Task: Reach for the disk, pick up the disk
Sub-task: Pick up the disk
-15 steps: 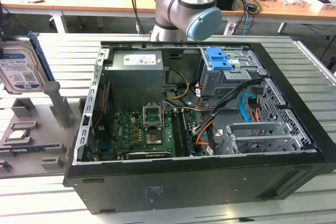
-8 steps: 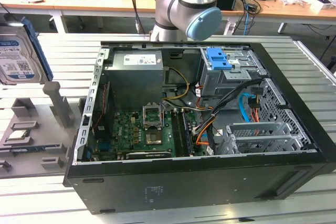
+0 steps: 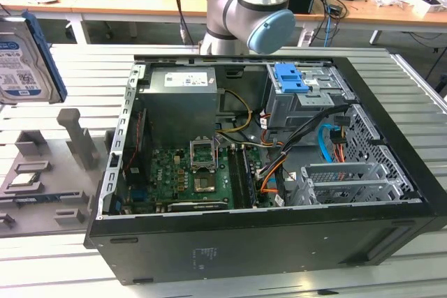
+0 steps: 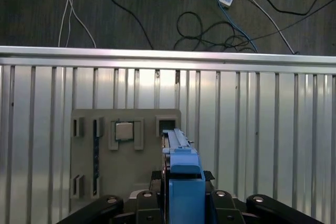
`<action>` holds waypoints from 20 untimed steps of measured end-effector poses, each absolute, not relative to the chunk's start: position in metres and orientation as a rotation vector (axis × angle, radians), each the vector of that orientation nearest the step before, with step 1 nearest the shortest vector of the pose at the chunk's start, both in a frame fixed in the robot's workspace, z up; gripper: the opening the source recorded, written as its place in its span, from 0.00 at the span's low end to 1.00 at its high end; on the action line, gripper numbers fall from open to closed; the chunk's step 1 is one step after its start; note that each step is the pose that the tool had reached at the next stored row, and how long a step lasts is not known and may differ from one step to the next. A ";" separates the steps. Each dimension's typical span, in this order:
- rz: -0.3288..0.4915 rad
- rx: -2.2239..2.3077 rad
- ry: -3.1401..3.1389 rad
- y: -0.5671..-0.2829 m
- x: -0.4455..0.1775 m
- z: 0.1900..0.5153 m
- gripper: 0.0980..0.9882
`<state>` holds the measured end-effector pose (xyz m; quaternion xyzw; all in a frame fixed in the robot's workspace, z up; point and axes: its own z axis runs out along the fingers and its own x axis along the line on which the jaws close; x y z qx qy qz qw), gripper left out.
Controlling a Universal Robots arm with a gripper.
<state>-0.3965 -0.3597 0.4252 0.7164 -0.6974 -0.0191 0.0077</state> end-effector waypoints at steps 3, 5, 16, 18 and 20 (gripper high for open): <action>-0.060 2.240 -2.180 -0.359 -0.396 0.433 0.30; -0.060 2.240 -2.180 -0.359 -0.396 0.437 0.30; -0.060 2.240 -2.180 -0.359 -0.396 0.461 0.30; -0.060 2.240 -2.180 -0.359 -0.396 0.466 0.30; -0.060 2.240 -2.180 -0.359 -0.396 0.470 0.30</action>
